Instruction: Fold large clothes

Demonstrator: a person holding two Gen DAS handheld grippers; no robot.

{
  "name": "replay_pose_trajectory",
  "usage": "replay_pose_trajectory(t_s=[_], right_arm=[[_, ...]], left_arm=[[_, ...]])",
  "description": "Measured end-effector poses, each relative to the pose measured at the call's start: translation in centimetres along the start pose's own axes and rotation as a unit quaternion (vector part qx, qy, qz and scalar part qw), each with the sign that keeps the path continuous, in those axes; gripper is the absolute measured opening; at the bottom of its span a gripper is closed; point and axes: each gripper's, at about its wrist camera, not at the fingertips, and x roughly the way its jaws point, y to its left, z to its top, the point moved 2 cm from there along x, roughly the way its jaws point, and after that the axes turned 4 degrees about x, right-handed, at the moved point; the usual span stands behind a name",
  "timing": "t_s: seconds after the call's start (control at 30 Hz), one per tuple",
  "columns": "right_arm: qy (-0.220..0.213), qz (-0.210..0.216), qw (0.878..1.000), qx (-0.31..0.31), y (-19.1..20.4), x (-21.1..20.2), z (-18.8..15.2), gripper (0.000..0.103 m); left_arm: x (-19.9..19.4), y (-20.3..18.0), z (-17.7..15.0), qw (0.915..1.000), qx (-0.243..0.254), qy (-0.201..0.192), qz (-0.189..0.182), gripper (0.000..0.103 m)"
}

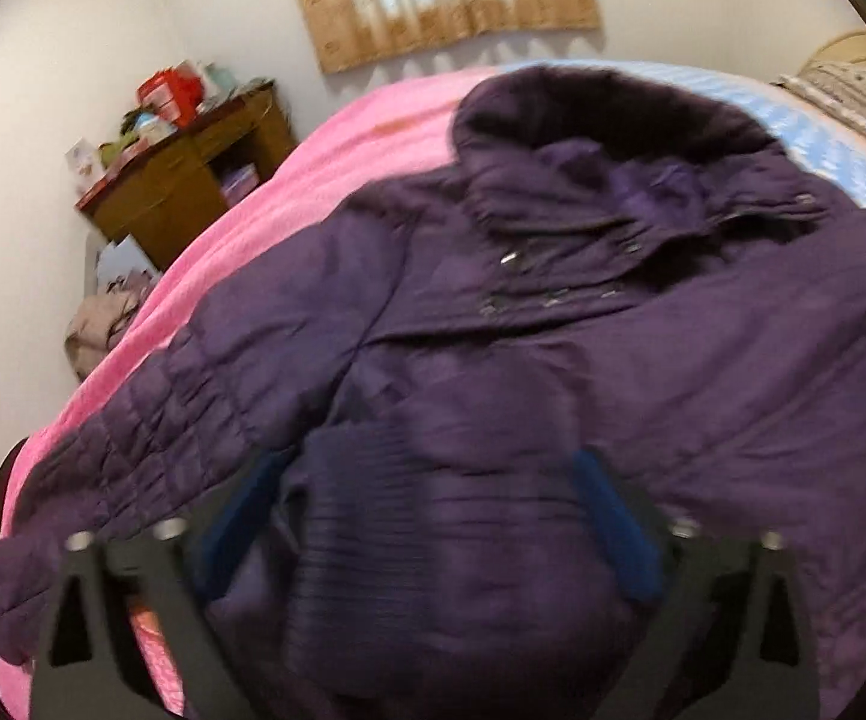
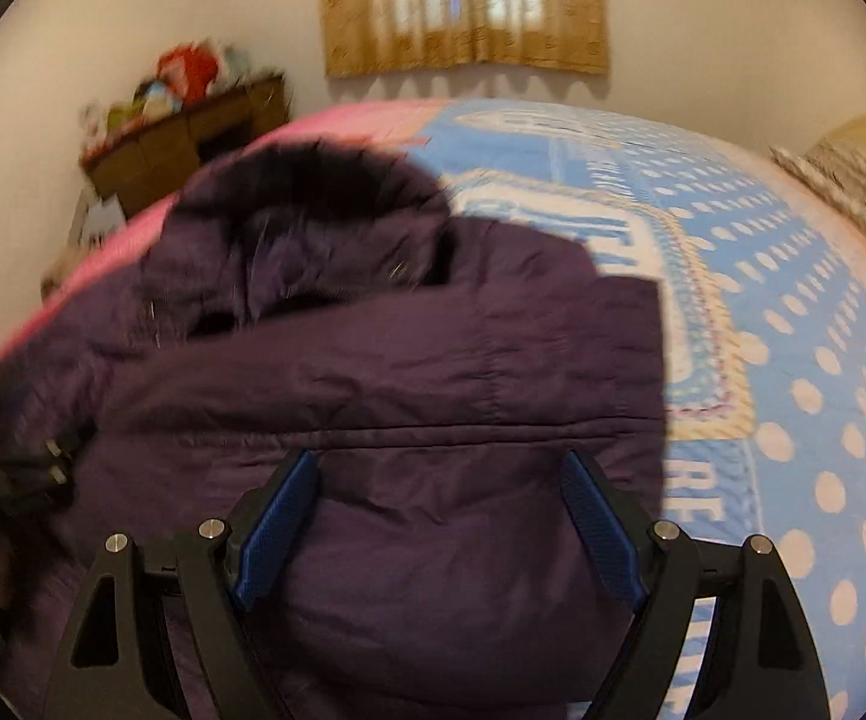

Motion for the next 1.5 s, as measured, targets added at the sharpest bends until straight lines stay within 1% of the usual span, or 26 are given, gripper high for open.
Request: replay_pose_trajectory(t_s=[0.1, 0.13, 0.3, 0.47, 0.73, 0.83, 0.87, 0.93, 0.97, 1.0, 1.03, 1.13, 1.23, 1.27, 1.33, 1.4, 1.5], right_arm=[[0.006, 0.002, 1.0, -0.028, 1.2, 0.8, -0.8, 0.086], [0.01, -0.002, 0.999, -0.034, 1.4, 1.1, -0.9, 0.086], [0.034, -0.014, 0.998, -0.043, 1.7, 2.4, -1.2, 0.088], [0.04, -0.035, 0.997, -0.059, 2.4, 3.2, -1.3, 0.09], [0.045, -0.033, 0.997, -0.06, 2.7, 3.8, -1.3, 0.091], [0.057, -0.041, 0.995, -0.069, 3.1, 3.2, -0.2, 0.091], [0.045, -0.041, 0.997, -0.052, 3.1, 1.8, 0.6, 0.091], [-0.004, -0.017, 1.0, -0.016, 3.5, -1.2, 2.0, 0.091], [-0.015, -0.007, 1.0, -0.016, 4.4, -2.1, 2.6, 0.091], [-0.018, 0.001, 0.999, -0.028, 5.4, -2.3, 2.9, 0.091], [-0.015, 0.011, 0.999, -0.049, 6.8, -1.9, 3.1, 0.091], [0.009, 0.027, 0.997, -0.071, 8.9, 0.9, 2.6, 0.091], [0.043, 0.02, 0.996, -0.071, 9.8, 4.5, 1.1, 0.091], [0.047, 0.019, 0.996, -0.071, 9.9, 5.2, 0.7, 0.091], [0.051, 0.03, 0.997, -0.052, 9.4, 5.6, 0.8, 0.091], [0.061, 0.034, 0.996, -0.051, 9.3, 6.1, 0.7, 0.092], [0.064, 0.035, 0.996, -0.053, 9.3, 6.5, 0.6, 0.094]], left_arm=[[0.6, 0.5, -0.5, 0.9999, -0.009, 0.011, -0.008, 0.103], [0.6, 0.4, -0.6, 0.9999, -0.008, 0.012, -0.006, 0.103], [0.3, -0.7, -0.8, 0.9996, 0.007, 0.007, 0.026, 0.103], [0.8, -0.6, -0.9, 0.9996, 0.004, 0.021, 0.018, 0.103], [0.5, -0.6, -1.1, 0.9996, 0.001, 0.018, 0.02, 0.103], [0.5, -0.6, -1.1, 0.9997, -0.001, 0.017, 0.018, 0.103], [0.5, -0.6, -1.1, 0.9997, -0.001, 0.017, 0.017, 0.103], [0.5, -0.5, -1.2, 0.9998, -0.005, 0.017, 0.012, 0.103], [0.6, -0.3, -1.2, 0.9998, -0.008, 0.018, 0.009, 0.103], [0.6, -0.3, -1.1, 0.9997, -0.01, 0.019, 0.006, 0.103], [0.6, -0.2, -1.1, 0.9997, -0.012, 0.02, 0.003, 0.103], [0.6, -0.2, -1.1, 0.9997, -0.014, 0.021, 0.003, 0.103], [0.7, -0.1, -1.1, 0.9996, -0.019, 0.022, 0.003, 0.103], [0.6, -0.1, -1.2, 0.9996, -0.019, 0.022, 0.004, 0.103], [0.7, -0.1, -1.1, 0.9995, -0.021, 0.023, 0.001, 0.103], [0.8, 0.0, -1.2, 0.9994, -0.023, 0.025, -0.004, 0.103], [0.9, 0.1, -1.2, 0.9993, -0.025, 0.026, -0.007, 0.103]])
